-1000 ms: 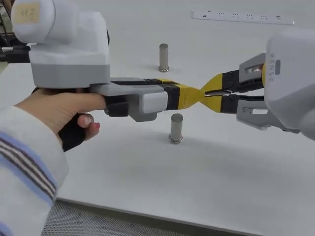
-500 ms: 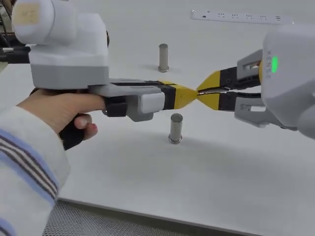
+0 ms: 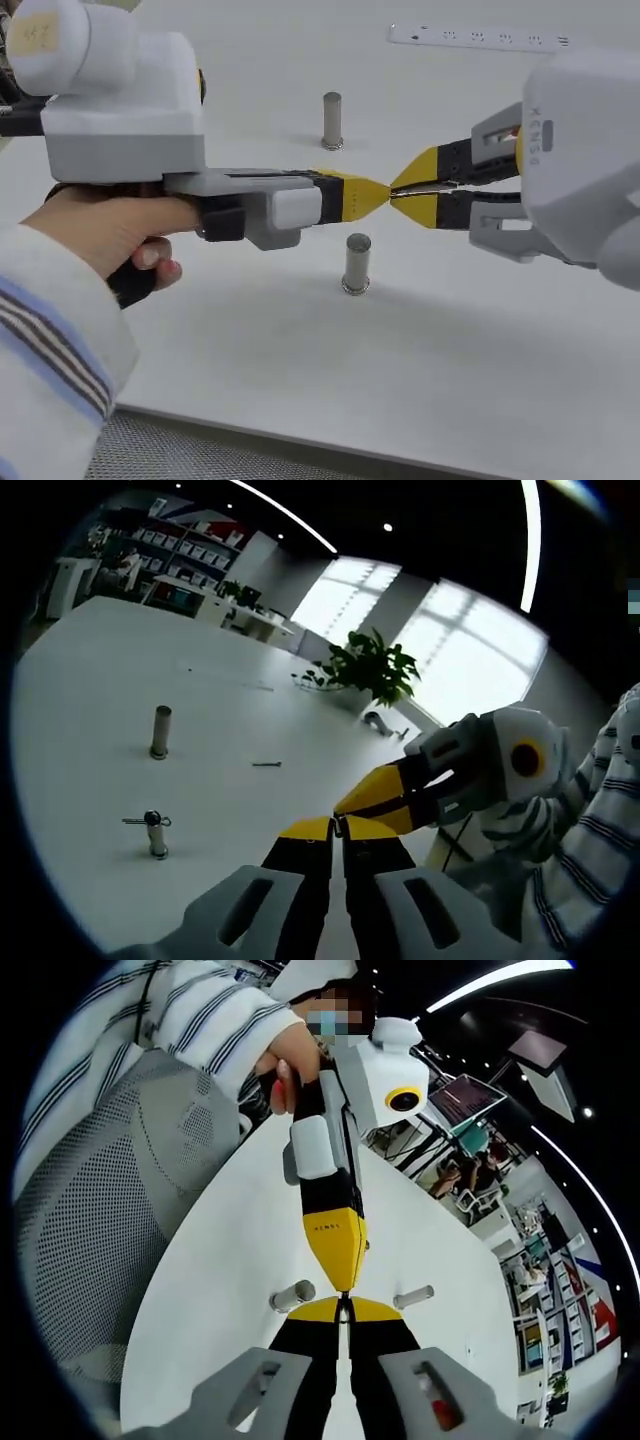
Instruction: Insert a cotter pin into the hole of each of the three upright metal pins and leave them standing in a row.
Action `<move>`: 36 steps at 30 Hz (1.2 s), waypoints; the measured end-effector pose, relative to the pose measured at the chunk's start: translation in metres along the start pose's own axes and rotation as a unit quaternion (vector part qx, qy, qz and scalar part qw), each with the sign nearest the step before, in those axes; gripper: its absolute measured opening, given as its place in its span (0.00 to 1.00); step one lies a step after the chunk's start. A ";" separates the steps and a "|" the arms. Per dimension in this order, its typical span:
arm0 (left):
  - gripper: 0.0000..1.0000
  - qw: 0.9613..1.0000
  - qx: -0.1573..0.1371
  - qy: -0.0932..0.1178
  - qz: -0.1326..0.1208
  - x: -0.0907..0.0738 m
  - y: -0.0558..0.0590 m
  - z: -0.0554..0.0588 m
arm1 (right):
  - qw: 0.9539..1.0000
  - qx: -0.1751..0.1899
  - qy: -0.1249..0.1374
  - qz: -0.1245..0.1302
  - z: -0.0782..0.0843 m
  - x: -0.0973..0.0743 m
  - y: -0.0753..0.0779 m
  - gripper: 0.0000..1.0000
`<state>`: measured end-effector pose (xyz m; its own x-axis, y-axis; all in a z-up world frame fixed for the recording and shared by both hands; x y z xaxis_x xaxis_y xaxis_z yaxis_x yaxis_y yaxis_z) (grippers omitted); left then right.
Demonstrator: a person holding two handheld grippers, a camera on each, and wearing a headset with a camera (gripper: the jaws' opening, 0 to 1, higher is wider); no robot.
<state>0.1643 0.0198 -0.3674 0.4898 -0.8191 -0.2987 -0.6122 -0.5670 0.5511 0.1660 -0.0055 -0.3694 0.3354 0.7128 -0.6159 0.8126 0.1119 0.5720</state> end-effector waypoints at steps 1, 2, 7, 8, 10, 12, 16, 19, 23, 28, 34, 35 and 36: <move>0.00 1.000 0.008 -0.001 -0.002 0.000 0.001 0.000 | 1.000 0.001 0.000 0.000 0.000 0.000 0.000 0.00; 0.00 1.000 0.019 -0.008 -0.003 0.000 0.003 0.002 | 1.000 0.006 0.000 -0.003 0.000 0.001 -0.001 0.00; 0.00 0.999 0.027 -0.019 -0.011 0.000 0.001 0.002 | 1.000 0.012 0.000 -0.006 0.000 0.002 -0.002 0.00; 0.00 0.999 0.026 -0.020 -0.011 0.000 0.001 0.002 | 1.000 0.013 0.001 -0.006 0.000 0.003 -0.002 0.00; 0.00 0.999 0.029 -0.022 -0.011 0.000 0.003 0.003 | 1.000 0.020 0.002 -0.009 0.000 0.003 -0.003 0.00; 0.00 0.999 0.029 -0.024 -0.012 -0.001 0.003 0.004 | 1.000 0.025 0.003 -0.011 -0.001 0.004 -0.003 0.00; 0.00 0.999 0.035 -0.027 -0.014 -0.003 -0.001 0.005 | 0.999 0.038 0.015 -0.012 -0.004 0.005 -0.003 0.00; 0.00 0.999 0.039 -0.029 -0.019 -0.008 -0.007 0.007 | 0.999 0.036 0.013 -0.014 -0.002 0.005 -0.002 0.03; 0.00 0.999 0.038 -0.022 -0.018 -0.015 -0.009 0.006 | 0.998 0.057 0.018 -0.021 0.004 0.003 0.000 0.06; 0.00 0.997 0.076 -0.014 -0.008 -0.020 -0.005 0.003 | 0.990 0.123 0.049 -0.053 0.004 0.003 -0.005 0.10; 0.00 0.993 0.121 -0.010 0.006 -0.026 0.001 -0.001 | 0.979 0.176 0.080 -0.068 0.005 0.002 -0.004 0.10; 0.00 0.992 0.127 -0.007 0.010 -0.026 0.003 -0.002 | 0.973 0.194 0.090 -0.081 0.004 0.002 -0.007 0.09; 0.00 0.991 0.134 -0.004 0.013 -0.027 0.004 -0.003 | 0.968 0.214 0.097 -0.090 0.003 0.002 -0.009 0.10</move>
Point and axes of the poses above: the centre of the closed fingertips' face, and the gripper's own axes: x roughly forward along the fingers, y roughly to its right, z roughly out of its underside, the point moved 2 cm from there along -x, roughly backward along the fingers
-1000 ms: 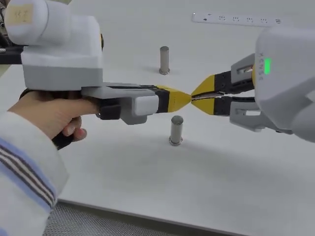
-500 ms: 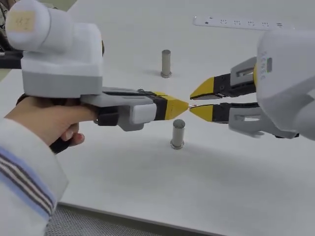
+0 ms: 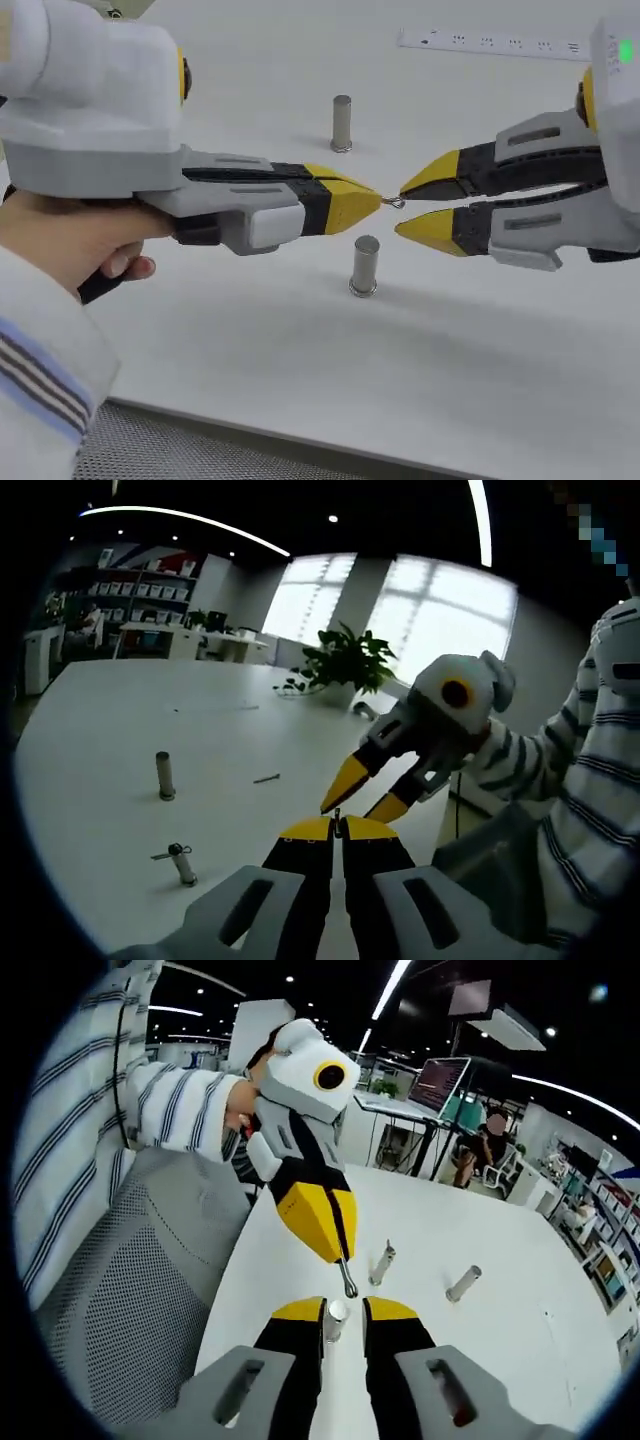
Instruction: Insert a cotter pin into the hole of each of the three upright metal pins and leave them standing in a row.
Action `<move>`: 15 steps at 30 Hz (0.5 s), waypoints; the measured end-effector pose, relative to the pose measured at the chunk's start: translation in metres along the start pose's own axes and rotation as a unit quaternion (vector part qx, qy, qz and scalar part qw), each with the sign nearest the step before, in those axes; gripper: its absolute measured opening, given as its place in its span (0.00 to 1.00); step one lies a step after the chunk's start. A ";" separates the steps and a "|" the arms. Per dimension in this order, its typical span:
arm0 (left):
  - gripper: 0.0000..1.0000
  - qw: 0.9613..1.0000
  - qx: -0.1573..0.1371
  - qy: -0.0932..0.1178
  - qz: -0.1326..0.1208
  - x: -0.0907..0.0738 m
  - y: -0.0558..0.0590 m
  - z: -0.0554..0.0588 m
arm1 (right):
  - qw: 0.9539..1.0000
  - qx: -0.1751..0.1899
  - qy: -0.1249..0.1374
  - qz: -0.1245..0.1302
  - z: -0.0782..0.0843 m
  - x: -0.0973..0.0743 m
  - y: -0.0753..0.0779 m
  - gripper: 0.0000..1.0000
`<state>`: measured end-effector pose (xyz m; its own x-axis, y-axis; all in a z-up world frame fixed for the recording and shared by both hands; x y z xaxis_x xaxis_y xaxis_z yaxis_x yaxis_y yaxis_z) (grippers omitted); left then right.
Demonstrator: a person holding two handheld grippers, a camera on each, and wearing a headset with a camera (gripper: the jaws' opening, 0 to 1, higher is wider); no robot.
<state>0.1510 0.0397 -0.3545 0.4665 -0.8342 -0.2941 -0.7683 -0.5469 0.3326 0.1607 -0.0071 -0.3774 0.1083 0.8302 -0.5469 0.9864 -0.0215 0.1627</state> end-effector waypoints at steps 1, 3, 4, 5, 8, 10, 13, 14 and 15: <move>0.00 1.000 0.006 0.003 0.005 0.000 0.002 -0.001 | 1.000 0.018 0.014 -0.003 -0.002 0.000 0.001 0.10; 0.00 0.999 0.035 0.007 0.011 0.000 0.007 -0.003 | 0.999 0.028 0.029 -0.002 -0.005 0.000 0.002 0.09; 0.00 0.999 0.049 0.004 0.013 0.000 0.008 -0.003 | 0.999 0.037 0.034 -0.002 -0.004 -0.001 0.002 0.08; 0.00 0.998 0.054 0.001 0.014 0.000 0.010 -0.002 | 0.998 0.046 0.040 -0.003 -0.003 -0.002 0.003 0.08; 0.00 0.998 0.061 0.004 0.018 0.001 0.012 -0.004 | 0.998 0.049 0.044 -0.005 -0.005 -0.002 -0.002 0.07; 0.00 0.998 0.067 0.003 0.021 0.002 0.014 -0.005 | 0.997 0.054 0.049 -0.010 -0.007 -0.003 -0.005 0.05; 0.00 0.997 0.079 -0.001 0.027 0.004 0.017 -0.004 | 0.997 0.059 0.055 -0.013 -0.009 -0.003 -0.006 0.03; 0.00 0.996 0.082 -0.004 0.029 0.005 0.017 -0.004 | 0.997 0.056 0.052 -0.015 -0.008 -0.004 -0.007 0.03; 0.00 0.996 0.085 -0.006 0.031 0.005 0.018 -0.003 | 0.997 0.054 0.049 -0.018 -0.007 -0.003 -0.008 0.02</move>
Point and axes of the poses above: the centre of the closed fingertips' face, and the gripper's own axes: x roughly forward along the fingers, y roughly to its right, z roughly out of its underside, the point moved 2 cm from there along -x, roughly backward along the fingers
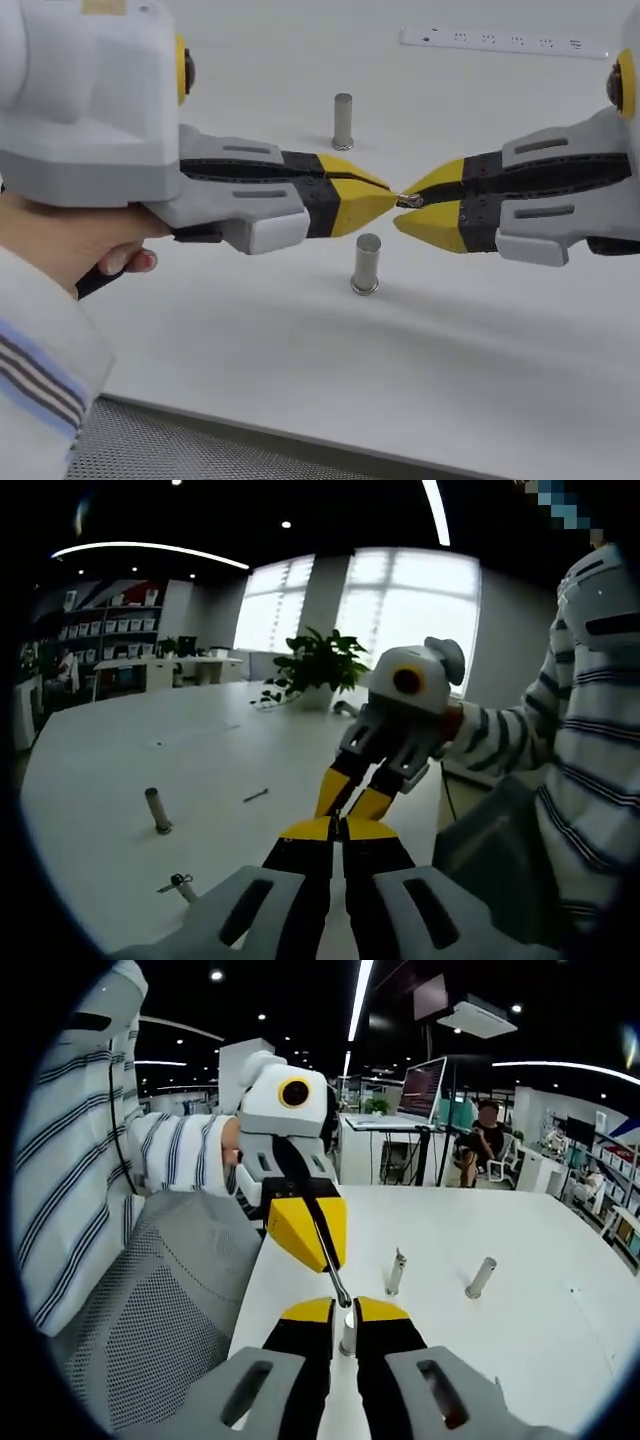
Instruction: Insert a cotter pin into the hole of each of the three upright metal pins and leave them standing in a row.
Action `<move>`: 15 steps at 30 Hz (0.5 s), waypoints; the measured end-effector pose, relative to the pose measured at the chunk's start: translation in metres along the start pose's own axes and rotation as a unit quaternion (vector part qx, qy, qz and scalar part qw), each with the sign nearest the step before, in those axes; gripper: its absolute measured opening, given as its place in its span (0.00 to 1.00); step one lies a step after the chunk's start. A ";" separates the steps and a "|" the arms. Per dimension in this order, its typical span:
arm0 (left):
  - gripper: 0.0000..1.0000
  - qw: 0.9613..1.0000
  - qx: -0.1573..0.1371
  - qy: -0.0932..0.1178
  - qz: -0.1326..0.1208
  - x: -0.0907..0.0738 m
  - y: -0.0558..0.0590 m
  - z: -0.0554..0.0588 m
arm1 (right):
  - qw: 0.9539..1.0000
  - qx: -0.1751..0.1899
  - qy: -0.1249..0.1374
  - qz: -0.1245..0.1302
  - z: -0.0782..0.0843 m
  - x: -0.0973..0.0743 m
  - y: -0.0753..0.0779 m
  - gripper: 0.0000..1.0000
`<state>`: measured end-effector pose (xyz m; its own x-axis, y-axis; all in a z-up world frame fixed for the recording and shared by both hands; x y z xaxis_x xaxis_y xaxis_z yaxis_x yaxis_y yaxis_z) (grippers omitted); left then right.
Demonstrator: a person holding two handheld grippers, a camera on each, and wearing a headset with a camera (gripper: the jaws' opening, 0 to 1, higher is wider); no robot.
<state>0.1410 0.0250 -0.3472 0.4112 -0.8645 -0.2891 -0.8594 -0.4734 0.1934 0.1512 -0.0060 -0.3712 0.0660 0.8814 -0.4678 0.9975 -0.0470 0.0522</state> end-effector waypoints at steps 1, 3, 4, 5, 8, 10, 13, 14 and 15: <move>0.00 1.000 0.005 -0.002 0.001 0.001 0.000 0.001 | 1.000 0.001 0.002 -0.001 0.000 0.000 0.000 0.02; 0.00 1.000 0.010 -0.008 0.005 0.002 0.001 0.002 | 1.000 0.007 0.005 -0.007 -0.001 0.000 -0.003 0.01; 0.00 1.000 0.012 -0.010 0.007 0.003 0.001 0.003 | 1.000 0.006 0.005 -0.007 0.000 0.000 -0.003 0.01; 0.00 1.000 0.014 -0.011 0.009 0.003 0.002 0.003 | 1.000 0.004 0.003 -0.007 0.000 -0.001 -0.003 0.00; 0.00 1.000 0.019 -0.017 0.015 0.005 0.002 0.005 | 1.000 0.009 0.000 -0.011 0.002 -0.002 -0.005 0.00; 0.00 0.999 0.026 -0.025 0.022 0.006 0.003 0.008 | 1.000 0.008 -0.008 -0.017 0.004 -0.002 -0.007 0.00; 0.00 0.998 0.035 -0.037 0.033 0.006 0.005 0.011 | 1.000 0.006 -0.012 -0.023 0.005 -0.003 -0.010 0.00; 0.00 0.998 0.037 -0.039 0.035 0.007 0.005 0.011 | 1.000 0.005 -0.013 -0.026 0.005 -0.004 -0.011 0.00; 0.00 0.997 0.043 -0.042 0.039 0.007 0.006 0.012 | 1.000 0.004 -0.013 -0.027 0.006 -0.005 -0.012 0.00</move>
Point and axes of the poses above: the centre of the closed fingertips' face, and the gripper's own axes: x roughly forward along the fingers, y roughly to its right, z roughly out of its underside, the point moved 2 cm from there along -x, roughly backward along the fingers
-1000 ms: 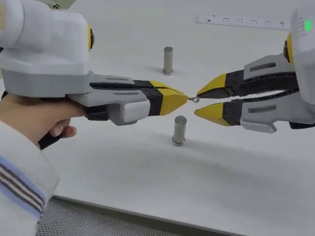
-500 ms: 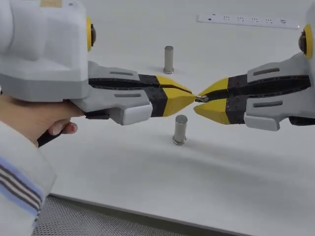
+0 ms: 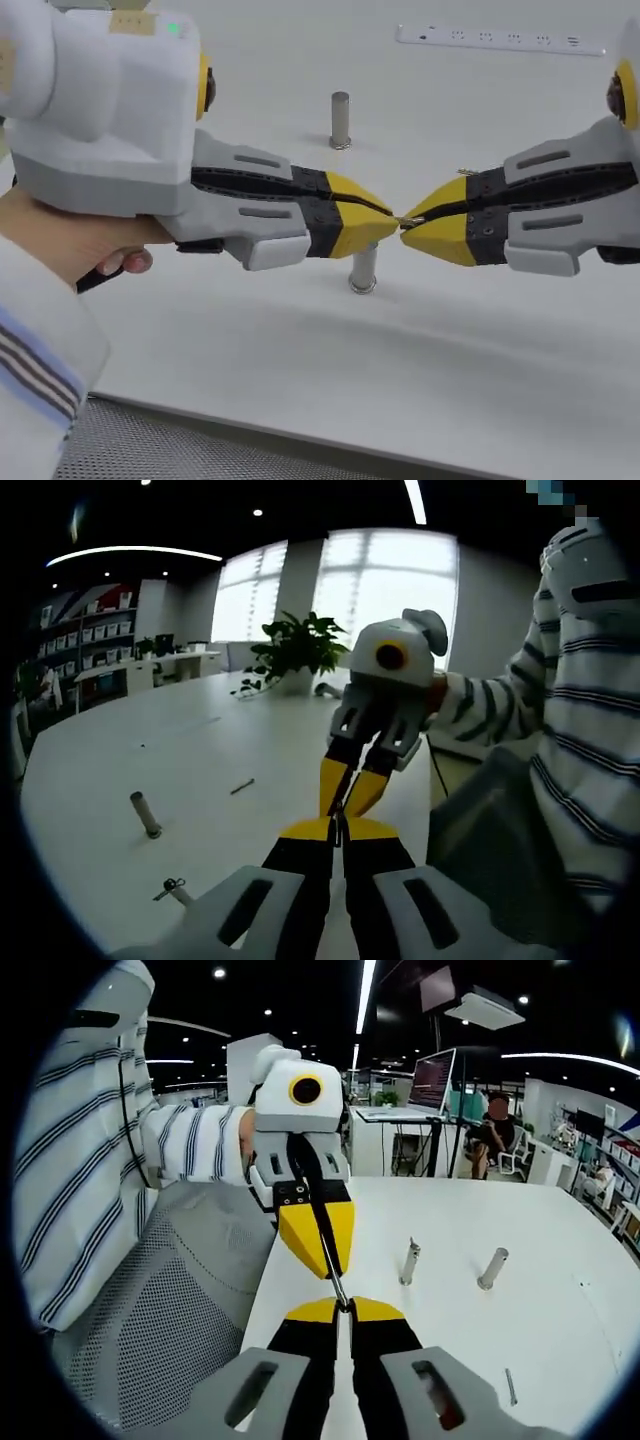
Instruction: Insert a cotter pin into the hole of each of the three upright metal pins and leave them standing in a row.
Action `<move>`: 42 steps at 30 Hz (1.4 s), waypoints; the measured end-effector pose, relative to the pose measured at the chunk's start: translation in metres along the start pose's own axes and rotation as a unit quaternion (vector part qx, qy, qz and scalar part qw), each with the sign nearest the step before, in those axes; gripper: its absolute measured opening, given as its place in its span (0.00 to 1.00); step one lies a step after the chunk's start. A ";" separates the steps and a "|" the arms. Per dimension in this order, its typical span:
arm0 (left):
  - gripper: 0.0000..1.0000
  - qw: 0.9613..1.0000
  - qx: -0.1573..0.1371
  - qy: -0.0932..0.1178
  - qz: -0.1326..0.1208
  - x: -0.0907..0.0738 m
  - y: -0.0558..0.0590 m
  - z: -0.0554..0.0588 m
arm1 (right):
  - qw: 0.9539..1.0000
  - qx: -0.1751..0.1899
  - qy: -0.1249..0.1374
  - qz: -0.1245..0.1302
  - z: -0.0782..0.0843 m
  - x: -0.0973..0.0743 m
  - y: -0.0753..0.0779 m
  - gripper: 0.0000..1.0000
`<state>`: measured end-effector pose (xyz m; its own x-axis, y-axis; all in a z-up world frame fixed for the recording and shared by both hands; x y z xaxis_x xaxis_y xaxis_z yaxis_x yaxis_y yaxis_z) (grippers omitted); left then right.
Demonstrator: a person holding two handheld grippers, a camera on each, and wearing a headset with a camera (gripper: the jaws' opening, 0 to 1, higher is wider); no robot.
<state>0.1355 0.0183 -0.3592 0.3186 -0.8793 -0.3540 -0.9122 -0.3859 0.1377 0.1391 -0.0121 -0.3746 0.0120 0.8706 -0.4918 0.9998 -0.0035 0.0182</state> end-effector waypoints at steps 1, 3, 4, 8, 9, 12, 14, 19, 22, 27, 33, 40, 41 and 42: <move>0.00 1.000 0.004 -0.001 0.001 0.000 0.000 0.000 | 1.000 -0.001 0.000 -0.001 0.000 -0.001 -0.001 0.00; 0.00 1.000 0.001 -0.007 0.001 0.003 -0.002 0.003 | 1.000 -0.003 -0.002 0.000 0.001 -0.002 0.000 0.00; 0.00 1.000 0.004 -0.008 -0.001 0.003 -0.002 0.005 | 1.000 -0.004 -0.004 0.000 0.002 -0.003 -0.001 0.00; 0.03 0.999 0.024 -0.016 -0.015 0.005 -0.006 0.010 | 1.000 -0.017 -0.012 -0.002 0.004 -0.004 -0.001 0.00; 0.07 0.999 0.023 -0.017 -0.018 0.005 -0.008 0.011 | 1.000 -0.019 -0.012 -0.001 0.005 -0.004 -0.001 0.00; 0.13 0.999 0.020 -0.015 -0.027 0.006 -0.009 0.011 | 1.000 -0.021 -0.020 0.002 0.007 -0.005 0.001 0.00; 0.17 0.999 0.021 -0.020 -0.038 0.005 -0.013 0.013 | 0.999 -0.025 -0.028 0.005 0.010 -0.006 0.002 0.00; 0.27 0.997 0.027 -0.037 -0.054 0.002 -0.021 0.022 | 0.999 -0.027 -0.042 0.014 0.018 -0.006 0.008 0.00; 0.28 0.997 0.026 -0.048 -0.060 0.001 -0.026 0.026 | 0.998 -0.026 -0.055 0.024 0.026 -0.007 0.015 0.00; 0.29 0.996 0.030 -0.067 -0.056 0.003 -0.030 0.033 | 0.995 -0.024 -0.094 0.038 0.045 -0.007 0.022 0.00; 0.27 0.995 0.036 -0.082 -0.053 0.006 -0.036 0.038 | 0.990 -0.029 -0.128 0.049 0.058 -0.002 0.023 0.00; 0.24 0.994 0.033 -0.093 -0.044 0.014 -0.041 0.041 | 0.988 -0.031 -0.140 0.054 0.065 0.004 0.025 0.00; 0.23 0.994 0.035 -0.096 -0.043 0.015 -0.041 0.042 | 0.988 -0.029 -0.139 0.055 0.066 0.004 0.025 0.00; 0.22 0.993 0.038 -0.102 -0.041 0.016 -0.042 0.044 | 0.988 -0.028 -0.139 0.056 0.066 0.005 0.025 0.00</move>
<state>0.1673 0.0328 -0.4115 0.3409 -0.7682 -0.5420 -0.9046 -0.4250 0.0333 0.1651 -0.0406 -0.4342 0.1347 0.6972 -0.7041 0.9896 -0.0584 0.1316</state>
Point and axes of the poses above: the centre of the closed fingertips' face, and the gripper's own axes: x roughly forward along the fingers, y roughly to its right, z roughly out of its underside, the point moved 2 cm from there along -x, roughly backward along the fingers
